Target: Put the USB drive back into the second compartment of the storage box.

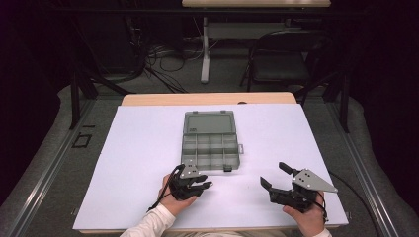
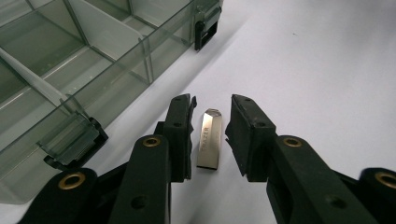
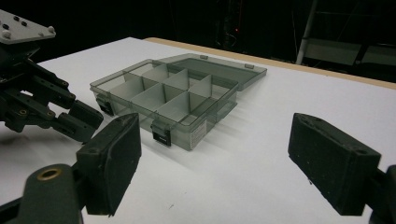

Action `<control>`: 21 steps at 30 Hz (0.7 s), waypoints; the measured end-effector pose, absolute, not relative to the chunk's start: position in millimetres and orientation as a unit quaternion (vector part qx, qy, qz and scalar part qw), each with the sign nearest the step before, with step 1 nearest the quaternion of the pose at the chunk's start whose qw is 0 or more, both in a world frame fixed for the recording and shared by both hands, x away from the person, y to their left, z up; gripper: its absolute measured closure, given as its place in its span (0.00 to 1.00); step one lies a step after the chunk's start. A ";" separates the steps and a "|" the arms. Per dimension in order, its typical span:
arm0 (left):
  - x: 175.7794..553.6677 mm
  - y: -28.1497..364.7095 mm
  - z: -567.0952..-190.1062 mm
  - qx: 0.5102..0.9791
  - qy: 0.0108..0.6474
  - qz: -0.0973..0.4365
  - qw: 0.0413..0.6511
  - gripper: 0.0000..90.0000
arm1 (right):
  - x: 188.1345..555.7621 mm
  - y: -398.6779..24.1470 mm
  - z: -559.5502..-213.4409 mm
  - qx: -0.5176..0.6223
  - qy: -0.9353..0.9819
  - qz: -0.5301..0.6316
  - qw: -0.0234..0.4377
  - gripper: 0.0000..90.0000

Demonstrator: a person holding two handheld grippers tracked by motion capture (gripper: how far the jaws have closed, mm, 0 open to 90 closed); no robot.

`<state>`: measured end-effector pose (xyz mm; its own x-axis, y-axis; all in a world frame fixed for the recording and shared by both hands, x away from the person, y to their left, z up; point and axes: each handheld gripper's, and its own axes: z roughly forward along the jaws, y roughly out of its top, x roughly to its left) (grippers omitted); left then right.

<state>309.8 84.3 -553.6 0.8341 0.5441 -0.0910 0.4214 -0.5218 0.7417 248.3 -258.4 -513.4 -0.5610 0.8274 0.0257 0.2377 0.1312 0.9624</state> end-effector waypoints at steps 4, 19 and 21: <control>309.8 82.1 -555.8 0.872 0.276 0.076 0.397 0.77 | 248.4 -258.4 -513.6 0.381 0.701 0.538 0.272 0.19; 310.5 78.5 -559.7 0.880 0.272 0.079 0.382 0.81 | 248.5 -258.6 -513.4 0.379 0.700 0.539 0.274 0.19; 310.6 78.2 -560.1 0.881 0.272 0.082 0.379 0.81 | 248.6 -258.5 -513.5 0.380 0.700 0.539 0.274 0.19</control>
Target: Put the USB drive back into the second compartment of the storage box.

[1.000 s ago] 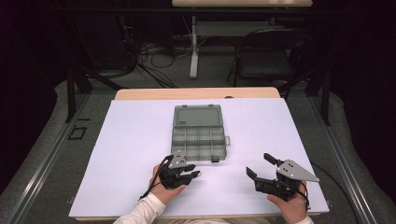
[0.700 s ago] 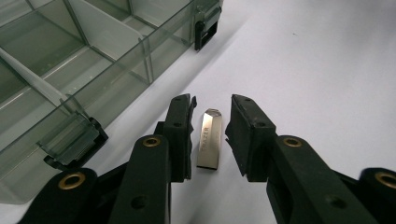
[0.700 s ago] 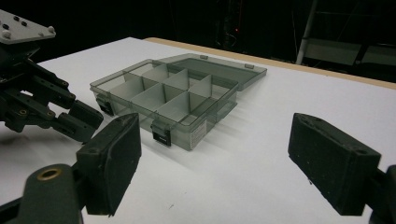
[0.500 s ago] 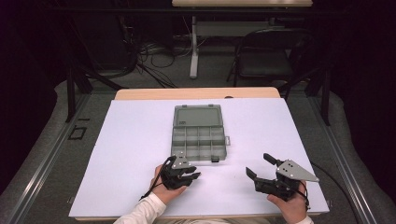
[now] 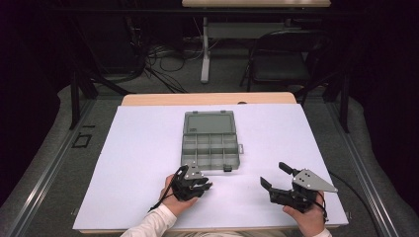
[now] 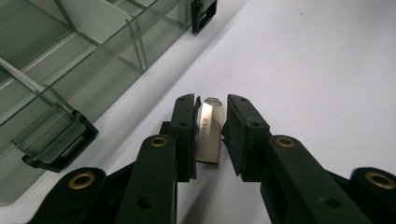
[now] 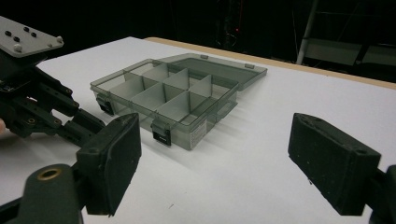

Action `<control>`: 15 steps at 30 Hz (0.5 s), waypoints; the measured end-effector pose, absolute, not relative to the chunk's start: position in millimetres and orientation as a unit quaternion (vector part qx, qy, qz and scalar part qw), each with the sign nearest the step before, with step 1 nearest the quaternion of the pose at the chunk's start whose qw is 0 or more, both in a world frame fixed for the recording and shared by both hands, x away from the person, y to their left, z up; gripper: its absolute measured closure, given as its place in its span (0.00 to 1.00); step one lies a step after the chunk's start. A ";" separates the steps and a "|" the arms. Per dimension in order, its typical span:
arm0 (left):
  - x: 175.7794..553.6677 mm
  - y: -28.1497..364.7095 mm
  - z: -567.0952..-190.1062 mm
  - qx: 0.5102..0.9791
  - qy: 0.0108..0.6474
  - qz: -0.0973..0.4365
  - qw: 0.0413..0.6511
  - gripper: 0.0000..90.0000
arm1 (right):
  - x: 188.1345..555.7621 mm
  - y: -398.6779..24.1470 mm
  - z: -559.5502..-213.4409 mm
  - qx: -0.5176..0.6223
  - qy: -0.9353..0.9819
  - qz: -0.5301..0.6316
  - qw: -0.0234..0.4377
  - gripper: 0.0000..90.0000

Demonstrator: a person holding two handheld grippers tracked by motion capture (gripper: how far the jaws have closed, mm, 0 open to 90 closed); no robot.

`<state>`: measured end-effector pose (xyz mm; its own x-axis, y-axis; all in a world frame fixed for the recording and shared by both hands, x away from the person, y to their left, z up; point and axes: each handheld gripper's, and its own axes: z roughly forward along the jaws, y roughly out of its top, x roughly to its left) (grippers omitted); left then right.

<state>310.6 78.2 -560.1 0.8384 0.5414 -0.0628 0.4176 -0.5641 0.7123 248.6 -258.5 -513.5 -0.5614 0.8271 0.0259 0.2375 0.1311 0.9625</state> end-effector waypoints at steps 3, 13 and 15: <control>310.8 77.9 -560.5 0.883 0.271 0.080 0.375 0.81 | 248.4 -258.4 -513.4 0.379 0.701 0.539 0.273 0.19; 309.1 75.4 -561.1 0.886 0.267 0.092 0.369 0.84 | 248.2 -258.6 -513.2 0.378 0.701 0.539 0.273 0.19; 308.7 75.1 -561.0 0.886 0.265 0.094 0.368 0.84 | 248.2 -258.5 -513.2 0.378 0.702 0.539 0.273 0.19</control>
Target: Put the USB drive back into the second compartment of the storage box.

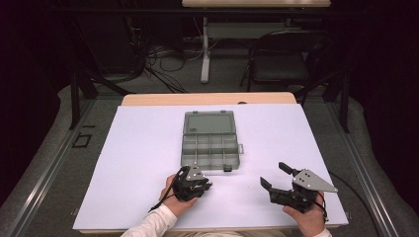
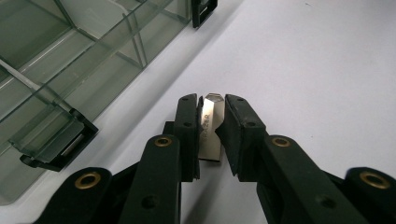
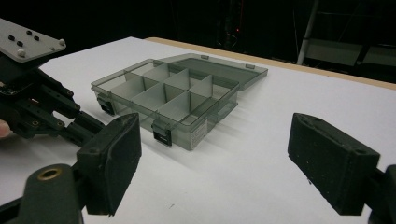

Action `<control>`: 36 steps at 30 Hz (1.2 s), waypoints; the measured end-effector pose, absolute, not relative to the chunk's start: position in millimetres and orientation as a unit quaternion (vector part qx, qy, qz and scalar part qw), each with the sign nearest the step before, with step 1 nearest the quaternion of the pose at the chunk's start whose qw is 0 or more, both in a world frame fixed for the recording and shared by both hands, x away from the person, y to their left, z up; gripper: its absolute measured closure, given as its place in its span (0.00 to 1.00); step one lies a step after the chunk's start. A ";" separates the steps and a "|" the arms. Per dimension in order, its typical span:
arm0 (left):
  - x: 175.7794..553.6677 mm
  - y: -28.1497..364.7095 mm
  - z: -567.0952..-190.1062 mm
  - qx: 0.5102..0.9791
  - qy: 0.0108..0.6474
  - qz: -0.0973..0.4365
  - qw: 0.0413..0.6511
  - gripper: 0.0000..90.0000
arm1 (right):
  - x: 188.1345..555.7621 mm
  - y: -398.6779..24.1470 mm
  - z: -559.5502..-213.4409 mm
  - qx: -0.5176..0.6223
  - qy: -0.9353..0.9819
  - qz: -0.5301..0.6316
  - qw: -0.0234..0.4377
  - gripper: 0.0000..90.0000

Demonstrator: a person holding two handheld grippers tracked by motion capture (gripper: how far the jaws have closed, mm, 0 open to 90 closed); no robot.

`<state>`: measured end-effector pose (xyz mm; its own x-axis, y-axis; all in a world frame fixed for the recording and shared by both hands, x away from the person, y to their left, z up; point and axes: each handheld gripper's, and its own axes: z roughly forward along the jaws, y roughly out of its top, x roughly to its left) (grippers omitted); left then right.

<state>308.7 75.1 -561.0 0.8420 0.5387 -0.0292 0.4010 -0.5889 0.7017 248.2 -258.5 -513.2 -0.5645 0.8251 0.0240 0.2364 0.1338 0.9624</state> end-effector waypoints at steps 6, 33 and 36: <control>308.1 74.6 -560.7 0.889 0.260 0.097 0.365 0.86 | 248.3 -258.3 -513.5 0.379 0.701 0.540 0.271 0.19; 309.5 75.0 -560.8 0.889 0.258 0.091 0.368 0.88 | 248.5 -258.5 -513.5 0.376 0.702 0.541 0.271 0.20; 309.8 75.4 -560.2 0.890 0.257 0.090 0.367 0.88 | 248.5 -259.0 -513.5 0.376 0.702 0.540 0.272 0.20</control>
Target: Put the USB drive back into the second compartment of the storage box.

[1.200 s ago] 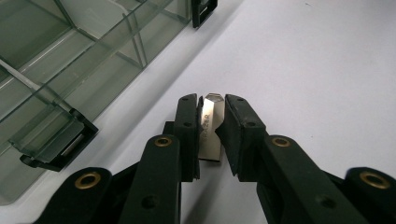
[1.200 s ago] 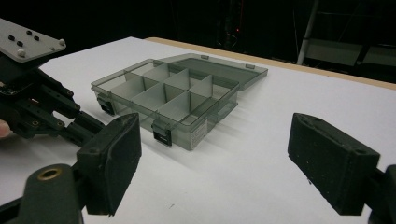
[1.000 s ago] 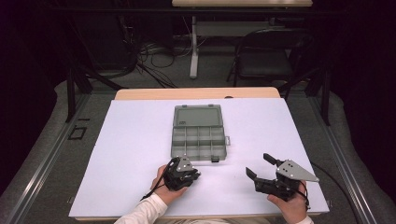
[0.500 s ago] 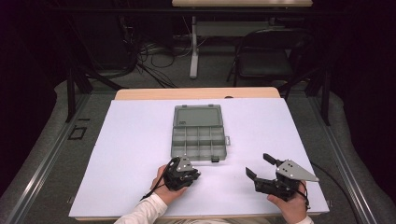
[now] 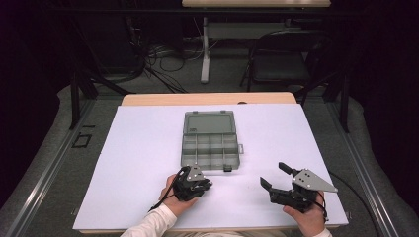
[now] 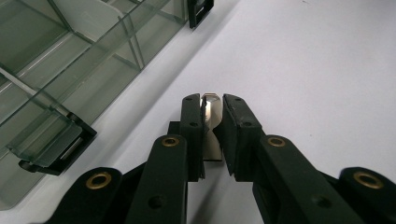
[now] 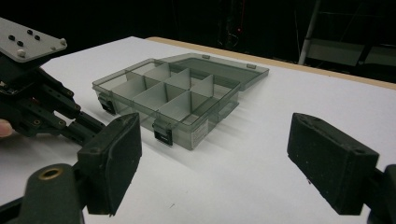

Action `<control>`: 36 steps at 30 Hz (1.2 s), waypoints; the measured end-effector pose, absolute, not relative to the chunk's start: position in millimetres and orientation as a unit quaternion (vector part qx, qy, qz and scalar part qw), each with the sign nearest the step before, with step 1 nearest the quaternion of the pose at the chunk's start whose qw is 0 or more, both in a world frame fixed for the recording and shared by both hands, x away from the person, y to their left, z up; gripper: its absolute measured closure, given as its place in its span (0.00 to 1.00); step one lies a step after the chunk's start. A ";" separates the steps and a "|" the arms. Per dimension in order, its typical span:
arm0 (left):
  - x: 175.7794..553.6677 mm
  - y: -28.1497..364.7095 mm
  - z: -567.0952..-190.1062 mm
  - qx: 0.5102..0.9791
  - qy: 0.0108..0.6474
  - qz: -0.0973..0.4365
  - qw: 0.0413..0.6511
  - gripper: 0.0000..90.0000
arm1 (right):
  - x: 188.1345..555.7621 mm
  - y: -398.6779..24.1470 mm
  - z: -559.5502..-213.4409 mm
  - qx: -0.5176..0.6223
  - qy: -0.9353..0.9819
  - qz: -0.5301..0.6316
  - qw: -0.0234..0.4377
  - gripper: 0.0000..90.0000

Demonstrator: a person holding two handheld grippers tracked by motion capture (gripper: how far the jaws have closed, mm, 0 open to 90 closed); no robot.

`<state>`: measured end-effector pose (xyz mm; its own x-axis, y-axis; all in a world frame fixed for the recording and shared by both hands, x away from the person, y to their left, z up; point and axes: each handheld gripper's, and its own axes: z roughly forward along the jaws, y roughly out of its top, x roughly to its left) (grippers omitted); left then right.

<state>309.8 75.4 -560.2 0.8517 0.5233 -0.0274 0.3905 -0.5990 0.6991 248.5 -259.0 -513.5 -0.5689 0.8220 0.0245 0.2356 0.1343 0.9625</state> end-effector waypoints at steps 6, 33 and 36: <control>310.0 77.6 -557.4 0.886 0.259 0.094 0.372 0.88 | 248.6 -259.2 -513.4 0.376 0.702 0.540 0.273 0.20; 315.6 97.0 -539.6 0.859 0.289 0.112 0.408 0.88 | 249.6 -259.9 -514.6 0.379 0.703 0.537 0.271 0.20; 316.0 98.6 -535.7 0.854 0.294 0.113 0.414 0.88 | 249.6 -259.8 -514.6 0.379 0.703 0.537 0.271 0.20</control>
<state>316.0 98.6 -535.7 0.8017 0.5956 -0.0507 0.4089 -0.4846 0.7733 249.6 -259.8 -514.6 -0.5655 0.8243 0.0267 0.2420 0.1349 0.9608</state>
